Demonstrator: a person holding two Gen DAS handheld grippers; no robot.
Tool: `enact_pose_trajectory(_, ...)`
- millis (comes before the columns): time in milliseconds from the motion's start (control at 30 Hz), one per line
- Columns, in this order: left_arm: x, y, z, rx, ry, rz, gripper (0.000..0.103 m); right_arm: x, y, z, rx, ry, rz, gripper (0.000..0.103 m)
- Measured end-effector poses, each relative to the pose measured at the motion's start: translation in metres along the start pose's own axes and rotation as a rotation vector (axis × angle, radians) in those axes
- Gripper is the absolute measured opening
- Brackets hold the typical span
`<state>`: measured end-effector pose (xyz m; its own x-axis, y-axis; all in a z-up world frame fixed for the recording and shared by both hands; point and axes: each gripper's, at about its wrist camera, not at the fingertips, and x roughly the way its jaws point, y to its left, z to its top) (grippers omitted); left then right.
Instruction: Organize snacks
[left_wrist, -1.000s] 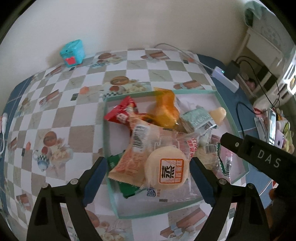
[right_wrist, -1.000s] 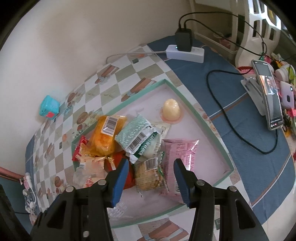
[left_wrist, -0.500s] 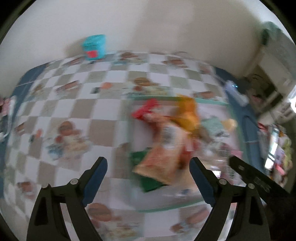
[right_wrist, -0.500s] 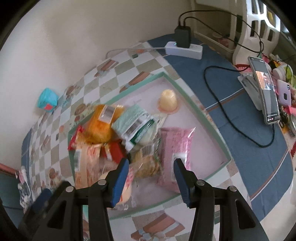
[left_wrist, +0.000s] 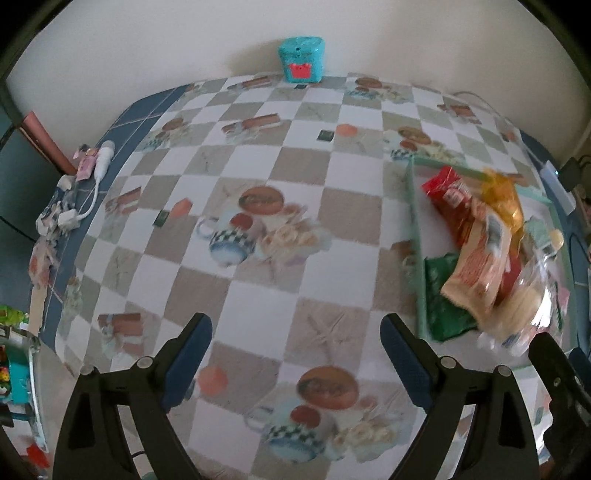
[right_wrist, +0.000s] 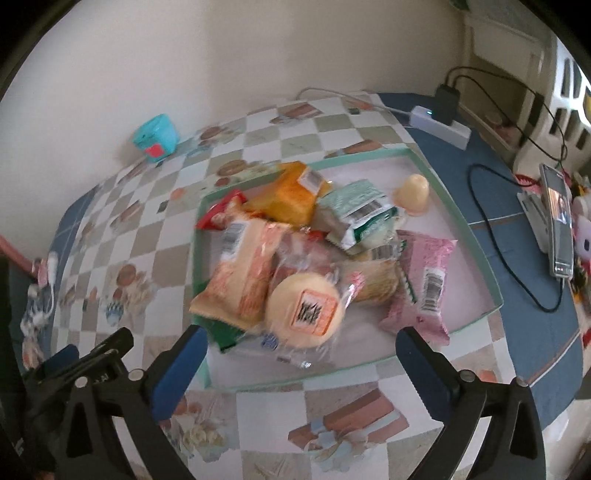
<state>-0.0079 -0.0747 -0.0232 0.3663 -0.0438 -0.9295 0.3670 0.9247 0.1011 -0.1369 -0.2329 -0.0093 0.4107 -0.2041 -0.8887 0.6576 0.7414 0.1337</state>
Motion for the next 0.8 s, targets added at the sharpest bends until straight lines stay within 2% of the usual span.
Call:
enact_pose_trajectory(300,-0.015,0.015,-0.022,0.023,-0.036,0.023,0.093,-0.011,0.018,-0.024,-0.094,-0.029,-0.022,0.103)
enact_pose_trajectory(500,-0.026,0.024,-0.023,-0.004,-0.072,0.001,0.093,-0.020,0.024,-0.025,-0.111,-0.072,-0.026,0.103)
enact_pose_trajectory(800,-0.026,0.025,-0.022,-0.009,-0.073,0.010,0.093,-0.021,0.026,-0.024,-0.111,-0.071,-0.021,0.103)
